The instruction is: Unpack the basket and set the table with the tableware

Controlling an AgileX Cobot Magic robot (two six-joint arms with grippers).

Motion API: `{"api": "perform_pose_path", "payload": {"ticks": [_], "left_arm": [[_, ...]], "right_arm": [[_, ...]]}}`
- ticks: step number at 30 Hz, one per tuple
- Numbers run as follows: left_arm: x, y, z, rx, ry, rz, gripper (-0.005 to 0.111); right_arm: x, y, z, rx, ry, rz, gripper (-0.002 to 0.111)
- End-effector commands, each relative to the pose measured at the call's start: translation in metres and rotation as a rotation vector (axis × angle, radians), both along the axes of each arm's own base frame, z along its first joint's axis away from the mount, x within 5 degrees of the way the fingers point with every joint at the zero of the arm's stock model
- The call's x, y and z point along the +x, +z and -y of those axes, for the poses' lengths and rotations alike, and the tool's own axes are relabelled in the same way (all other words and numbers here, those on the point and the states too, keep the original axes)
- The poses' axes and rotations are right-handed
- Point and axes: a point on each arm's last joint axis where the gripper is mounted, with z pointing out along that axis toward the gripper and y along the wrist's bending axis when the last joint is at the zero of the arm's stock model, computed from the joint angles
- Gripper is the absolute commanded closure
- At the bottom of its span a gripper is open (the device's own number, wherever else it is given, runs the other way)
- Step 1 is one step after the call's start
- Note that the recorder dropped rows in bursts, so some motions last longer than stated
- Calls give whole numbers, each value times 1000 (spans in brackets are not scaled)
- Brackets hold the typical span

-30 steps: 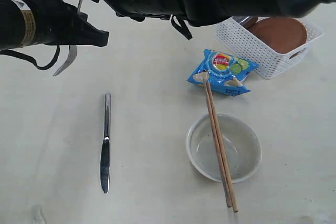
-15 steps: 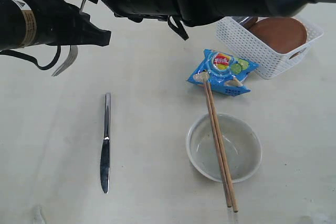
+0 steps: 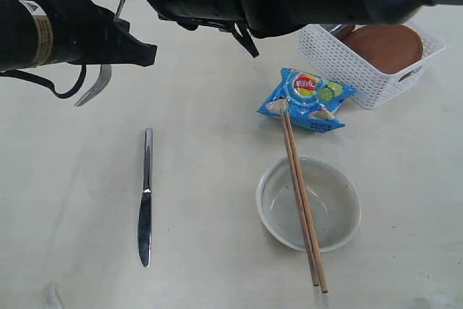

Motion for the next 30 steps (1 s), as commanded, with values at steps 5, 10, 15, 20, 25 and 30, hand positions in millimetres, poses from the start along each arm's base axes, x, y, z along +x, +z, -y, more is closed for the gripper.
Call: {"api": "perform_pose_path", "payload": {"ticks": [5,10,15,20,25,30], "left_arm": [[0,2,2,13,-20,14,107],[0,2,2,18,-22,16,107],[0,2,2,24,-26,18,107],[0,2,2,34,-32,22,107],[0,2,2,34,-32,22,107],[0,2,2,39,-36,24,107]], "right_arm": [[2,3,0,46,-46,-29,51],[1,3,0,75,-56,-58,56],[0,2,-2,80,-34,-67,73],[-1,2,-2,81,-28,-70,88],[-1,2,-2,82,-24,-72,109],[-1,2,-2,81,-23,-71,109]]}}
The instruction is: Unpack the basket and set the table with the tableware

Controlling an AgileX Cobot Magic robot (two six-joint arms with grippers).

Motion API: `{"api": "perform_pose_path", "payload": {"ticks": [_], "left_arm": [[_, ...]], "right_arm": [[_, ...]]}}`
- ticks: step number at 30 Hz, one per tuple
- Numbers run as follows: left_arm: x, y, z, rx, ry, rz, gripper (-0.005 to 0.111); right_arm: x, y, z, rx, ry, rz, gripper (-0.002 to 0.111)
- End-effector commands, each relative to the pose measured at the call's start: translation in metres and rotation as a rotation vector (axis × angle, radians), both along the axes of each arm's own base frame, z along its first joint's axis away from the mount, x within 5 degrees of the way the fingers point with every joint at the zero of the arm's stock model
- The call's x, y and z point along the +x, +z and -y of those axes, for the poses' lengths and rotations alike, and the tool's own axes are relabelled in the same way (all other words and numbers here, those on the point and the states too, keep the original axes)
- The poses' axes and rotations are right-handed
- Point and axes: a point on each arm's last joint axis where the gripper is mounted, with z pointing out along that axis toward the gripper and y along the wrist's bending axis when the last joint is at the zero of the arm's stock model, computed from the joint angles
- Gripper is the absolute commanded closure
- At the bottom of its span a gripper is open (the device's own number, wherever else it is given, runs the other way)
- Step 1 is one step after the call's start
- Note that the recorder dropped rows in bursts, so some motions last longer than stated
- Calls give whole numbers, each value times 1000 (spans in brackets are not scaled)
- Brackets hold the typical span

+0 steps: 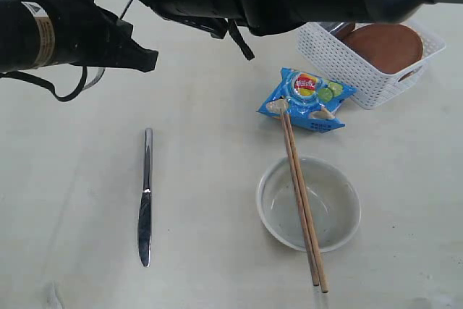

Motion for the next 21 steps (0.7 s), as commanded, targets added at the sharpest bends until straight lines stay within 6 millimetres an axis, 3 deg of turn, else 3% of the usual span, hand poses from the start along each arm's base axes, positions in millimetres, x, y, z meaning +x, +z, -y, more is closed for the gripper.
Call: {"api": "perform_pose_path", "payload": {"ticks": [1,4,6,9,11,17,21], "left_arm": [[0,2,1,6,-4,11,107],[0,2,1,19,-19,17,107],[0,2,1,19,-19,17,100],[-1,2,2,17,-23,16,72],[-1,2,2,17,-23,16,60],[-2,6,1,10,-23,26,59],[-7,19,-3,-14,-18,68,59]], "right_arm": [[0,1,0,-7,5,10,109],[0,1,0,-8,5,11,109],[0,1,0,-8,5,11,109],[0,1,0,-8,5,11,109],[0,1,0,-8,5,11,109],[8,1,7,-12,-7,14,109],[25,3,27,17,1,-17,109]]}}
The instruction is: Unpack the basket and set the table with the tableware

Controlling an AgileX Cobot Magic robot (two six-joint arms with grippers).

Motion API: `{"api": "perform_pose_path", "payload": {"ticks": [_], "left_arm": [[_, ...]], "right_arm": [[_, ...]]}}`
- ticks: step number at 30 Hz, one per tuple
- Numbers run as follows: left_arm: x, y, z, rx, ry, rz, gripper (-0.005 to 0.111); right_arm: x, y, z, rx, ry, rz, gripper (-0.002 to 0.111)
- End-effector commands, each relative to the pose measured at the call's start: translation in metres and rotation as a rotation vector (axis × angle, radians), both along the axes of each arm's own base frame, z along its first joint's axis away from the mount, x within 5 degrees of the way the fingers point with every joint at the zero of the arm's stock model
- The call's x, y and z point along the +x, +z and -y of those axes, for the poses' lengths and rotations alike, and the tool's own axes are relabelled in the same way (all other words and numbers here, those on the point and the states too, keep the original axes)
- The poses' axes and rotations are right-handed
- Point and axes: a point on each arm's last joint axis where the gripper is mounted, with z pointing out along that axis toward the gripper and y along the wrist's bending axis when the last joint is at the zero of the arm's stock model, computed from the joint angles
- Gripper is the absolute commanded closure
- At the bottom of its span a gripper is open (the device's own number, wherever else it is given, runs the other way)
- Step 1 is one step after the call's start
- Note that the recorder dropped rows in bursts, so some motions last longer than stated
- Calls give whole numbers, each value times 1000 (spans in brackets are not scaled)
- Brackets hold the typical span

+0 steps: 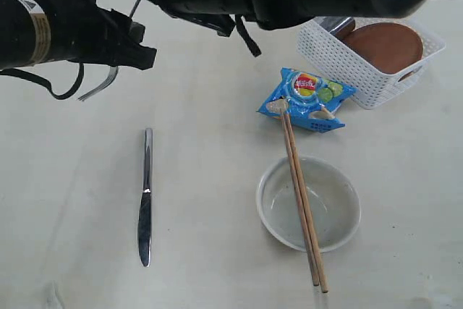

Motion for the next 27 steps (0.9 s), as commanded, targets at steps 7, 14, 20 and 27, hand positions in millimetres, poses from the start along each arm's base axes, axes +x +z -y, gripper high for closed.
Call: {"api": "perform_pose_path", "payload": {"ticks": [7,14,20,27], "left_arm": [[-17,44,-23,-39,109,150,62],[-37,67,-47,-117,264,169,107],[-54,59,-48,-57,151,77,107],[-78,24,-57,-100,135,-25,107]], "right_arm": [[42,14,66,21,100,-9,109],[36,15,97,-35,395,-54,109],[13,16,89,-90,612,-84,109],[-11,14,61,-110,723,-95,109]]}}
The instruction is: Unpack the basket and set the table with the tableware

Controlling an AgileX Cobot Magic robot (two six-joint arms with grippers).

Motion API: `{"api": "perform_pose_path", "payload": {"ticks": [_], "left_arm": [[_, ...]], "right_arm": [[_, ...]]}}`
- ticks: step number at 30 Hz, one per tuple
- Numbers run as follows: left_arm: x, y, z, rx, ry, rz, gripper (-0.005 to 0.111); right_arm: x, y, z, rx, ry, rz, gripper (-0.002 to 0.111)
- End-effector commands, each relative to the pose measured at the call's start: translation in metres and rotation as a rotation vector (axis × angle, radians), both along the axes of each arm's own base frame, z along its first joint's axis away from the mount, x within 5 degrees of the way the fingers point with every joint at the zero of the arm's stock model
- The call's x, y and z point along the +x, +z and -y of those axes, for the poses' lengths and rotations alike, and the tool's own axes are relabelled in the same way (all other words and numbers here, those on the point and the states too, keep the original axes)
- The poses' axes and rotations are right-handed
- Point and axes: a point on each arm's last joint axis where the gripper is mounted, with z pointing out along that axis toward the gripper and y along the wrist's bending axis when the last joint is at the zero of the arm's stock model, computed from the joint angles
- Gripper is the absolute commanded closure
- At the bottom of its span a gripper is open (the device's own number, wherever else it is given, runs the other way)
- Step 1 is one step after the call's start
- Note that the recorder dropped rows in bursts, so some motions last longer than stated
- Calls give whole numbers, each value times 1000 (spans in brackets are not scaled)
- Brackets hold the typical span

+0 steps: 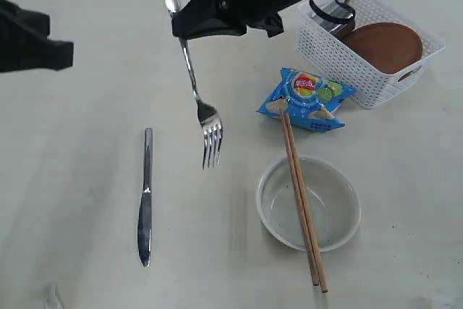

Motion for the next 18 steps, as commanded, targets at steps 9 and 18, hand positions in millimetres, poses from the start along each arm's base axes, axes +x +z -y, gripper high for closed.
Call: {"api": "perform_pose_path", "payload": {"ticks": [9,18], "left_arm": [[-42,-23,-16,-242,9,-24,107],[-37,-44,0,-382,-30,-118,107]], "right_arm": [[-41,-31,-26,131,11,-103,109],[-34,-34,-18,101,7,-47,109]]}}
